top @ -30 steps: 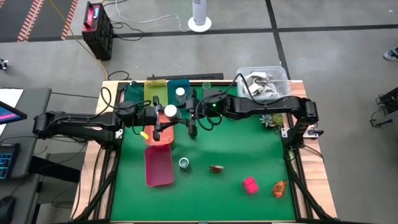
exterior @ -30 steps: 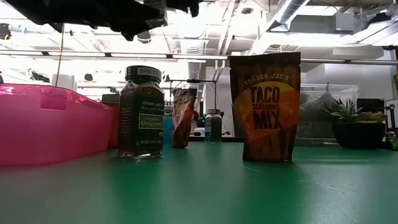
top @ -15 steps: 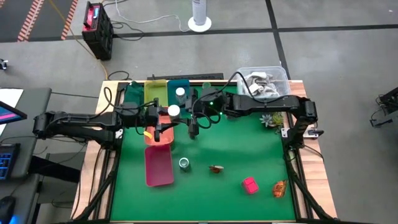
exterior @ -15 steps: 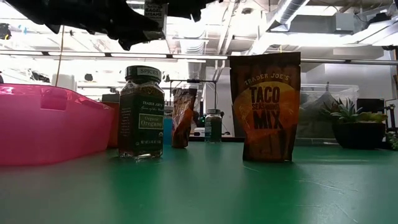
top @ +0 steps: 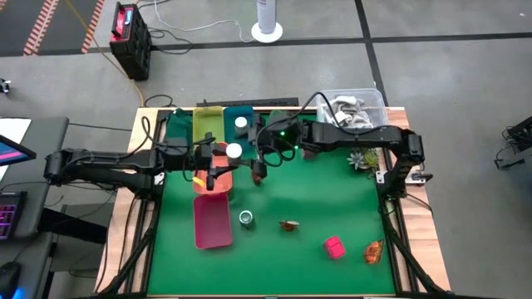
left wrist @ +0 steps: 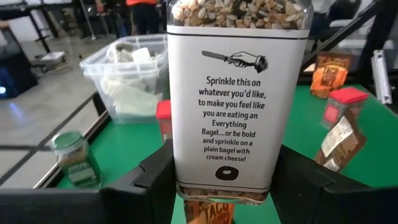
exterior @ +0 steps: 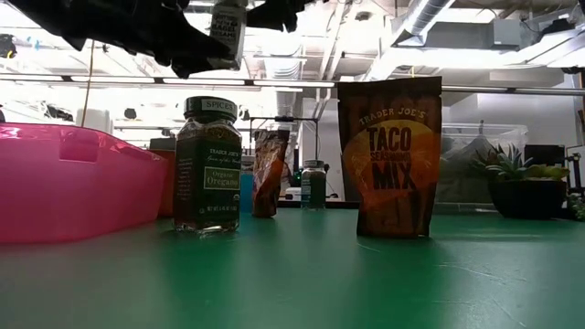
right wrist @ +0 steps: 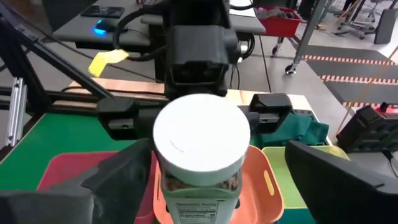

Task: Sort spices by type
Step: Put the white seasoning bottle into the blue bin

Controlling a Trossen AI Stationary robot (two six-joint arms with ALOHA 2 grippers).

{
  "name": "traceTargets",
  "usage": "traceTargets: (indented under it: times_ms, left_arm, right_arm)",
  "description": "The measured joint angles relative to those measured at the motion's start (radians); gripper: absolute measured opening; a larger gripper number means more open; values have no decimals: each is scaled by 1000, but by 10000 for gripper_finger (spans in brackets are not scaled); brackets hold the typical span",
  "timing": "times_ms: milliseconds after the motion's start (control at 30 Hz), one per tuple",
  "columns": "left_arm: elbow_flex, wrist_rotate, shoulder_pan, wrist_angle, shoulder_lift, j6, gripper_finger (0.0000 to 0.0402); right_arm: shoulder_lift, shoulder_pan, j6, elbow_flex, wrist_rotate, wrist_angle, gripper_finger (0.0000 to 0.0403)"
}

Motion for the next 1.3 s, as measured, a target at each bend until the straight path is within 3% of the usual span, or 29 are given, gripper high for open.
traceTargets:
  times_ms: [267,833,1300]
  left_arm:
    - [0,-51,0,-50,0,-23,196]
    - [0,-52,0,-5,0,-46,196]
    - [0,-53,0,-58,0,-53,195]
  right_arm:
    - [0,-4,30,0,0,-8,378]
    - [2,-12,37,0,-2,59,377]
    - [98,-12,26,1,-5,169,373]
